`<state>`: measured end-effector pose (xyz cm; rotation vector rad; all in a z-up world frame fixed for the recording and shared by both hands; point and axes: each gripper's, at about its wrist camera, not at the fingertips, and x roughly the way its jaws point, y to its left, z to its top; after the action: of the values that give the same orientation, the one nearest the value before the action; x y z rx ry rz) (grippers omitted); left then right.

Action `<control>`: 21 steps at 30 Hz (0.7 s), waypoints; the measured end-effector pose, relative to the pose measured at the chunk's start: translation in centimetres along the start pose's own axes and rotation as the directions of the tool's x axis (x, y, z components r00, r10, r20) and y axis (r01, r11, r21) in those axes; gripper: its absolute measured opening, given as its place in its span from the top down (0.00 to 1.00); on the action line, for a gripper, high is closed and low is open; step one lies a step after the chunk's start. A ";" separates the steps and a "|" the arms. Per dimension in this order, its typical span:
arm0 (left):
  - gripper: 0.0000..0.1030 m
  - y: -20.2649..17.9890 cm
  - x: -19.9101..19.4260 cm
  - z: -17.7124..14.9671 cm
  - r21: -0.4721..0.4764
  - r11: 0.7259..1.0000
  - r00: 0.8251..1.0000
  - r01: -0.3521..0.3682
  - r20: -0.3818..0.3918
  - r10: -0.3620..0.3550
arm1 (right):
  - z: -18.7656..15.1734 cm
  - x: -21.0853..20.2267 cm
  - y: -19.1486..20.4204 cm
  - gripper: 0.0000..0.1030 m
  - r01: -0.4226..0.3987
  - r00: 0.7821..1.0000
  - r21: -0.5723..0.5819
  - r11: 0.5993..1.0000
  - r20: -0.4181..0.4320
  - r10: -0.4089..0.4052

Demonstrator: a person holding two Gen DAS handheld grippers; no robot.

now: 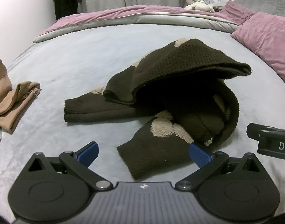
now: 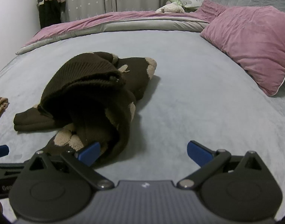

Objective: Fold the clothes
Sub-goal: 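Move both grippers toward the crumpled brown sweater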

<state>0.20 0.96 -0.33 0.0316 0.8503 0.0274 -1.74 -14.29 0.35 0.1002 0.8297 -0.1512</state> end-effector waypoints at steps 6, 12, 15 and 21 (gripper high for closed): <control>0.00 0.2 0.2 0.0 0.002 1.000 1.000 -0.006 -0.001 0.006 | 0.0 0.2 0.1 0.00 0.001 1.000 0.001 1.000 -0.004 -0.001; 0.00 0.5 0.4 0.0 0.001 1.000 1.000 -0.015 -0.004 0.015 | 0.0 0.4 0.3 0.00 0.002 1.000 0.001 1.000 -0.007 -0.002; 0.00 0.7 0.5 0.1 -0.002 1.000 1.000 -0.022 -0.006 0.022 | 0.0 0.5 0.3 0.00 -0.001 1.000 0.001 1.000 -0.006 0.001; 0.00 1.4 0.5 0.2 -0.014 1.000 1.000 -0.009 0.015 0.010 | 0.2 0.8 0.9 0.00 -0.002 1.000 -0.003 1.000 0.009 0.002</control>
<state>0.67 2.42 -0.49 0.0231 0.8346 0.0417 -0.89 -13.54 -0.07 0.0974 0.8210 -0.1486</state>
